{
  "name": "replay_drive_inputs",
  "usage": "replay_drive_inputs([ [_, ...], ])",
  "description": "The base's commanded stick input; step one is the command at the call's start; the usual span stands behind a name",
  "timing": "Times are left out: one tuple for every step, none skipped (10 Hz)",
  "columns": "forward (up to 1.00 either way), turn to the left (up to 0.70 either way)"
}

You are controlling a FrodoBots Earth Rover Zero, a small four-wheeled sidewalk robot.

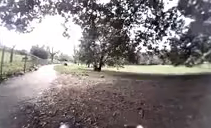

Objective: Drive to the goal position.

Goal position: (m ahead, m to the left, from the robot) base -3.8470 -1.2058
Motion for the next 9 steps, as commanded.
replay_drive_inputs([
  [0.00, -0.70],
  [0.00, -0.70],
  [0.00, -0.70],
  [0.00, -0.70],
  [0.00, -0.70],
  [0.00, -0.70],
  [0.00, -0.70],
  [0.00, -0.70],
  [0.00, -0.70],
])
